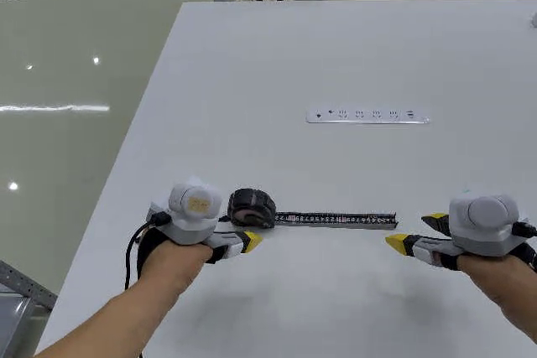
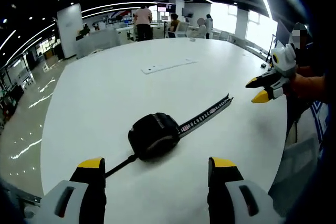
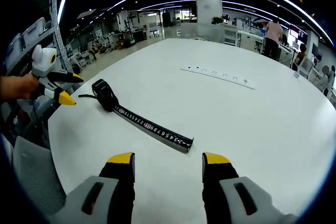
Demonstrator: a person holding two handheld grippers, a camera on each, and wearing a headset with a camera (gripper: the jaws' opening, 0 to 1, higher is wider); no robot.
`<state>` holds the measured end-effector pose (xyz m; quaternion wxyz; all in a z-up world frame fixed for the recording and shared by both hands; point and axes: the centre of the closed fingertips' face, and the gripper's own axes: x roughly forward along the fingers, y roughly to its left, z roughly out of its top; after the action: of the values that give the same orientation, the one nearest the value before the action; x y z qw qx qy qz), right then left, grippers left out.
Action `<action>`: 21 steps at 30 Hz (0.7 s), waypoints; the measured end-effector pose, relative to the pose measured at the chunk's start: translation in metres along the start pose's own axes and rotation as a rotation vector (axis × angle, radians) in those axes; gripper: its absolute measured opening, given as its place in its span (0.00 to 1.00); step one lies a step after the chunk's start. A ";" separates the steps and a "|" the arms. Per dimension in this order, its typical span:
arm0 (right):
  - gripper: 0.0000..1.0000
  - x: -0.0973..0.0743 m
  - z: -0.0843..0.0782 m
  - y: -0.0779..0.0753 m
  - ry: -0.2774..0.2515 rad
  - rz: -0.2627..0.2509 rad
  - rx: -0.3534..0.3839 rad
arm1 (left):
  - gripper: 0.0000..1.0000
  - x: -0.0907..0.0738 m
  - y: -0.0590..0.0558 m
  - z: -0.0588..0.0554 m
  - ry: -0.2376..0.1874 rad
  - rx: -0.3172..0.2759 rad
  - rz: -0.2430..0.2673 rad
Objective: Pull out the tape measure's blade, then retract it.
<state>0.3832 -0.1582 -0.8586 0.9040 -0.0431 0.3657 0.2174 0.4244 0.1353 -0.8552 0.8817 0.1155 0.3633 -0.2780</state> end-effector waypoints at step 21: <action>0.61 -0.035 -0.008 0.009 -0.060 -0.089 0.076 | 0.87 -0.031 -0.008 -0.003 -0.052 -0.140 0.086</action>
<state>0.3518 -0.1648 -0.8395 0.9243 -0.0184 0.3443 0.1638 0.4003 0.1430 -0.8358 0.9079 0.0618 0.3536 -0.2165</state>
